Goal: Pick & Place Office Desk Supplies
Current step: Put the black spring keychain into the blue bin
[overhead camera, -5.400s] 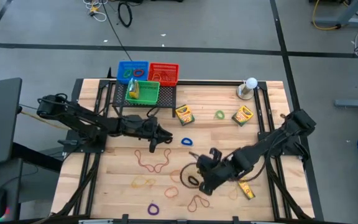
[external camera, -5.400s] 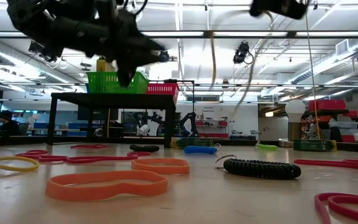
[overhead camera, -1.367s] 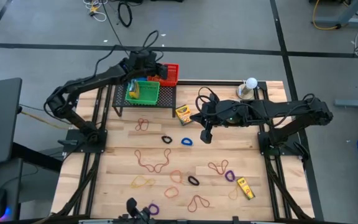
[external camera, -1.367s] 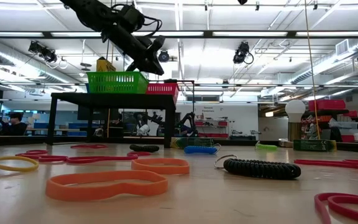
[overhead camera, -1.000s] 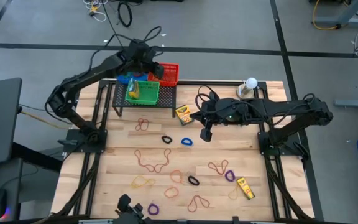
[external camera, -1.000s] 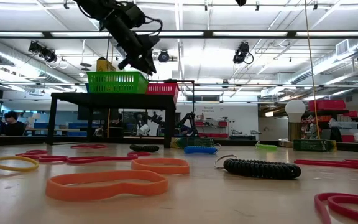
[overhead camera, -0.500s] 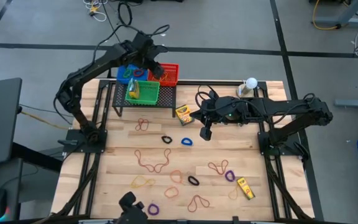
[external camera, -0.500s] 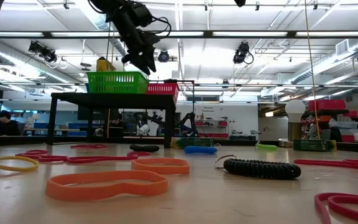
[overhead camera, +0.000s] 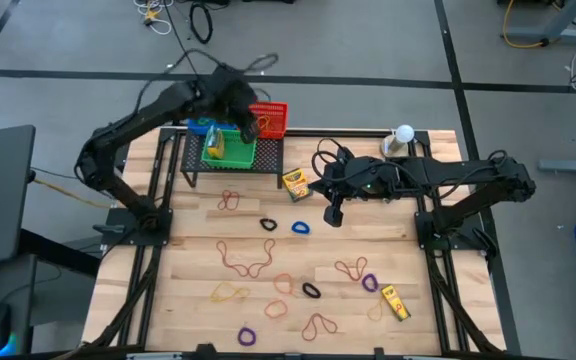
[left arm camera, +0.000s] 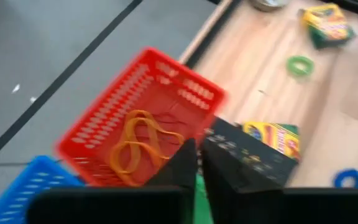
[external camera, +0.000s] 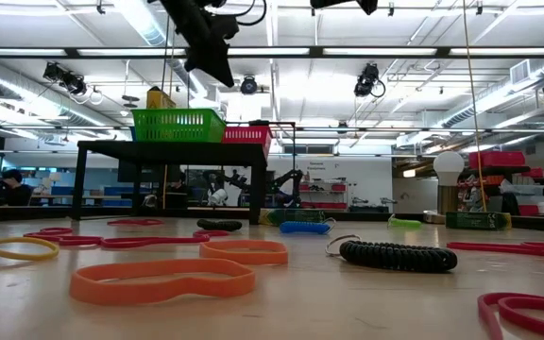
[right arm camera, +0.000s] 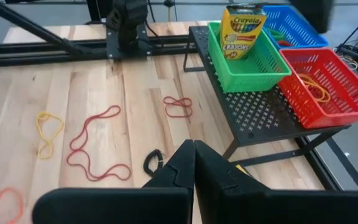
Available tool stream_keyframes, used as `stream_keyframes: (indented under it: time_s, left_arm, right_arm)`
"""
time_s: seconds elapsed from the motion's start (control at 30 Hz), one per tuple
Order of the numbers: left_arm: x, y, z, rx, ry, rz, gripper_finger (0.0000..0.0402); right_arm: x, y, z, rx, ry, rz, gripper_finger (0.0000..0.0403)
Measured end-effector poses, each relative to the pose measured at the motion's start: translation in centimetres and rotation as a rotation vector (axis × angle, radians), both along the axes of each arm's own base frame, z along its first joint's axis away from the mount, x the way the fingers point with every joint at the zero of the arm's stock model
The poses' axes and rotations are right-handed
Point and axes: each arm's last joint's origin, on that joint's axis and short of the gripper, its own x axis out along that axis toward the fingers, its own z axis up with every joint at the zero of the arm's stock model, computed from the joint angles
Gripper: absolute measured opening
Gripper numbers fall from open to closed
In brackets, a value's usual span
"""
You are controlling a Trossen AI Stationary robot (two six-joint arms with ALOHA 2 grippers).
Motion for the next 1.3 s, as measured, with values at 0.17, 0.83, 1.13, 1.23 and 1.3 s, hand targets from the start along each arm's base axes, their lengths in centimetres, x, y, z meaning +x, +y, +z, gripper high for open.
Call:
stream_keyframes:
  time_s: [0.17, 0.83, 1.13, 1.23, 1.3]
  left_arm:
    - [0.5, -4.1, -3.2, 0.022, -0.087, -0.084, 0.0007]
    - [2.4, -11.1, -9.5, 0.029, -0.214, 0.002, 0.0019]
    - [2.5, -16.0, -9.1, 0.026, -0.225, -0.146, 0.0006]
    - [2.3, -17.9, -9.6, 0.011, -0.183, -0.169, 0.0007]
    - [2.0, -18.6, -10.3, -0.059, -0.147, -0.125, 0.001]
  right_arm:
    - [-0.1, -0.1, -2.4, -0.018, 0.026, -0.034, 0.0007]
    - [-3.4, 0.1, -3.3, 0.096, -0.127, -0.18, 0.0007]
    - [-4.4, 1.1, -3.4, 0.059, -0.073, -0.169, 0.0007]
    - [-4.7, 1.4, -4.5, 0.06, -0.022, -0.166, 0.0007]
    - [-4.8, 1.7, -5.3, 0.088, -0.009, -0.181, 0.0007]
